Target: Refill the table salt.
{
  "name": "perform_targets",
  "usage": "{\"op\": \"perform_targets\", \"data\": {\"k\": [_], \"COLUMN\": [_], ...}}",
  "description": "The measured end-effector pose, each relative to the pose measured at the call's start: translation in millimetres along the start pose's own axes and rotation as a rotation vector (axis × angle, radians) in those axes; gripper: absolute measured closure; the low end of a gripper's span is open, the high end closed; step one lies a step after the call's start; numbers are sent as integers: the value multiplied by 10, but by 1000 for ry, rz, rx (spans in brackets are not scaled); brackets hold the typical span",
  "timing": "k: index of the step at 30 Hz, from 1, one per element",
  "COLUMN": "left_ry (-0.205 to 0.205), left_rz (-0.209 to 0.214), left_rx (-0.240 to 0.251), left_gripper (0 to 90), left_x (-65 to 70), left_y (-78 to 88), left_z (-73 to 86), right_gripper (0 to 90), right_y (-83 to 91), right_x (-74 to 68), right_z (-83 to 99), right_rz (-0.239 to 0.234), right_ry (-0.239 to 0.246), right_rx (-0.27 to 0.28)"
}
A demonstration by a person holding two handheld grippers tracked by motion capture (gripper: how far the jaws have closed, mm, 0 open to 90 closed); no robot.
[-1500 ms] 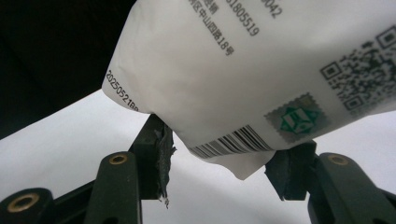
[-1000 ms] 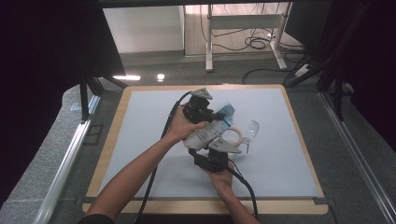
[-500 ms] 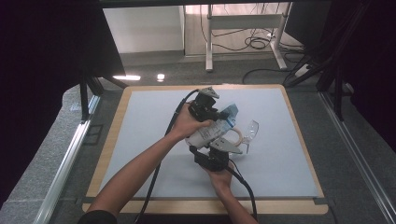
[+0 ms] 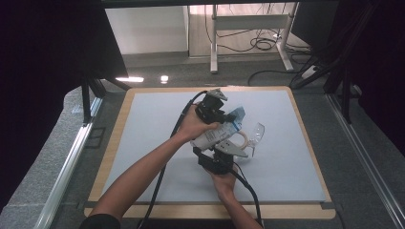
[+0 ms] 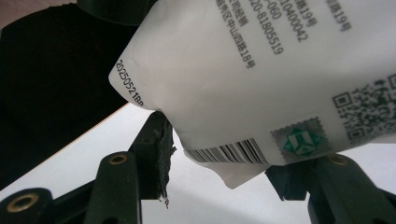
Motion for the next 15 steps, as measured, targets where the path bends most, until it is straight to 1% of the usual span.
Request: {"op": "perform_targets", "data": {"k": [4, 6, 10, 15], "left_ry": [-9, -8, -6, -4], "left_rz": [-2, -1, 1, 4], "left_rx": [-10, -8, -9, -7], "left_gripper": [900, 900, 900, 900], "left_x": [-4, -4, -1, 1], "left_y": [-6, -7, -8, -10], "left_z": [-14, -27, -37, -31], "right_gripper": [471, 471, 471, 471], "right_y": [-11, -15, -14, -7], "right_x": [1, 3, 9, 13], "right_z": [-11, -26, -42, -36], "right_rz": [7, 10, 15, 15], "right_ry": [-17, -18, -11, -6], "right_rx": [9, 15, 22, 18]}}
Point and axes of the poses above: each handheld gripper's, and its own axes: y roughly backward along the jaws, z roughly out of its underside, x roughly to its right, the point moved 9 cm from there along -y, roughly forward along the jaws, and after that the axes turned 10 degrees about x, right-handed, at the moved point
